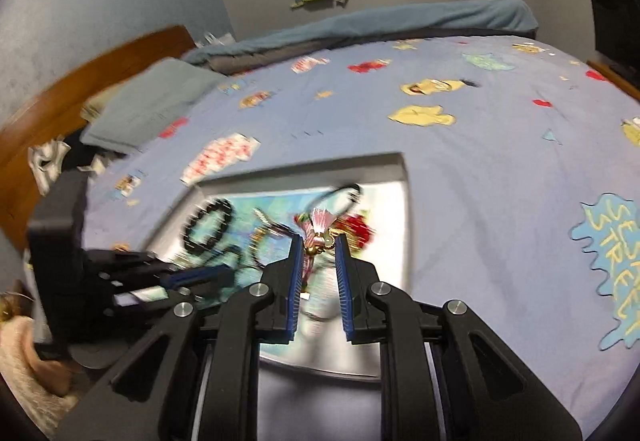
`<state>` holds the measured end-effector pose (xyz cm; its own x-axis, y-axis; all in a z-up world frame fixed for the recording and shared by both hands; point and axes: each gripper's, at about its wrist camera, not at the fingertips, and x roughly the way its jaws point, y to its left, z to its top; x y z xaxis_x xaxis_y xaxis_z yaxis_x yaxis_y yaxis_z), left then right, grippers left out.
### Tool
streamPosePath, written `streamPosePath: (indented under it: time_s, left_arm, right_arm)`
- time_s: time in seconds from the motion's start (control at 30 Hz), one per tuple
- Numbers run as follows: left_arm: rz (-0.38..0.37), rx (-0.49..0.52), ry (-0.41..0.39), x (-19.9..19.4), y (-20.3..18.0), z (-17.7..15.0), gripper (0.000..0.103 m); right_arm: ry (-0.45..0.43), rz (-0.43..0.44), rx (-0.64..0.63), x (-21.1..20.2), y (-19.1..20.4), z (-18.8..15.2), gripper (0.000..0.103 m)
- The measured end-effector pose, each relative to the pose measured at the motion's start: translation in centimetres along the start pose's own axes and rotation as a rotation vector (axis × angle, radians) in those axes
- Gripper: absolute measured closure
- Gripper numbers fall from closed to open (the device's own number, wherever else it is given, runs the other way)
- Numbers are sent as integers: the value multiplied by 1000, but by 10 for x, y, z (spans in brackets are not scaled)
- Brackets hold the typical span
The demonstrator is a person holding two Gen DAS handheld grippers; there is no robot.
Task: Organize jewelry
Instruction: 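Carry the silver bangle and pink string bracelet over the tray and lower them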
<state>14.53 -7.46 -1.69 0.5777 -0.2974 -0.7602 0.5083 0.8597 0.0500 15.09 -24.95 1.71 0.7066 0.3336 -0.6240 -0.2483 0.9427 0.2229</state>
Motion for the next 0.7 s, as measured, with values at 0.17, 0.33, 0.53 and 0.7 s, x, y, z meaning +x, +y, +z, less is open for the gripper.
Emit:
streamPosePath:
  time_s: [0.17,0.33,0.53,0.7]
  left_arm:
    - [-18,11,7,4,-2,1,98]
    - [-32,-2,28,5,0,2,98]
    - [-55,-31,48,7,5,0,98]
    - [-59,-40,45,7,6,0,98]
  right_arm:
    - [62,-72,-75,17,6,-9,87]
    - [90,-123,-162,23,17,-13,87]
    - [134,-174,-208,27,21,-16,87]
    - [146,-152,-191,24,17,-15,87]
